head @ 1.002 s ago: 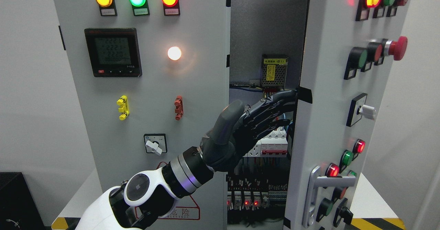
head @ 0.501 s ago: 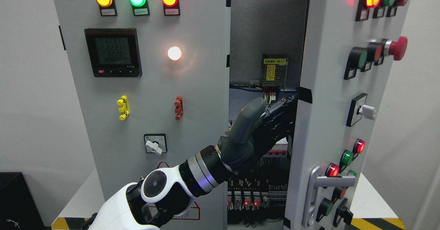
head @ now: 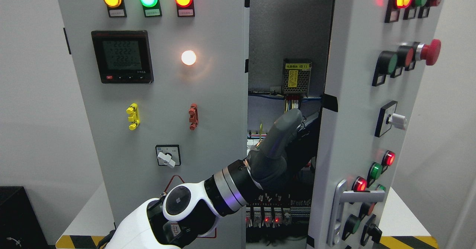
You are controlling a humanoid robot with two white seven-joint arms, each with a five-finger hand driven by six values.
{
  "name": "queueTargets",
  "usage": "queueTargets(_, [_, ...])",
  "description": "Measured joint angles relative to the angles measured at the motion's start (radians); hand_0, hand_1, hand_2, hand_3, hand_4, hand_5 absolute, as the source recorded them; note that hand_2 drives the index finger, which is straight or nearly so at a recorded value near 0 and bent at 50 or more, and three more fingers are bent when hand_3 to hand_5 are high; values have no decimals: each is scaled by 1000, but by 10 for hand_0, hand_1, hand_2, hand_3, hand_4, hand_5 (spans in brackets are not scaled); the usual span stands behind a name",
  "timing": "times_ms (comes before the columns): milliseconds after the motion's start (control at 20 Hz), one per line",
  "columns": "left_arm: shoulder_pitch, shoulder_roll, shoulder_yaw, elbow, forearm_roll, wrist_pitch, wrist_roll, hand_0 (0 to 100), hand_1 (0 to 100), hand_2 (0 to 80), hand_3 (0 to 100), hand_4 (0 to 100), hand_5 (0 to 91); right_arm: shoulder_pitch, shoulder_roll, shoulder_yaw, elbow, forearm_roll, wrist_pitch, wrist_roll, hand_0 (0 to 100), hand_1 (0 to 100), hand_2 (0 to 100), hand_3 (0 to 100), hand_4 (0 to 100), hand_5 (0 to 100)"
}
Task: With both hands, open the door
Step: 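Push the button door's inner edge outward with the left hand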
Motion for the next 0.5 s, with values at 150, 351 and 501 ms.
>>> queueTargets(150, [-6,-11,-9,1,0,-4,3,0,0,0,0,0,0,0,0,0,0,0,0,0,0,0,0,0,0,0])
queueTargets(351, [-13,-28,-23,2,0,-6,0,0,0,0,0,0,0,0,0,0,0,0,0,0,0,0,0,0,0,0])
queueTargets(501, [-17,-43,-36,2,0,-7,-1,0,0,0,0,0,0,0,0,0,0,0,0,0,0,0,0,0,0,0])
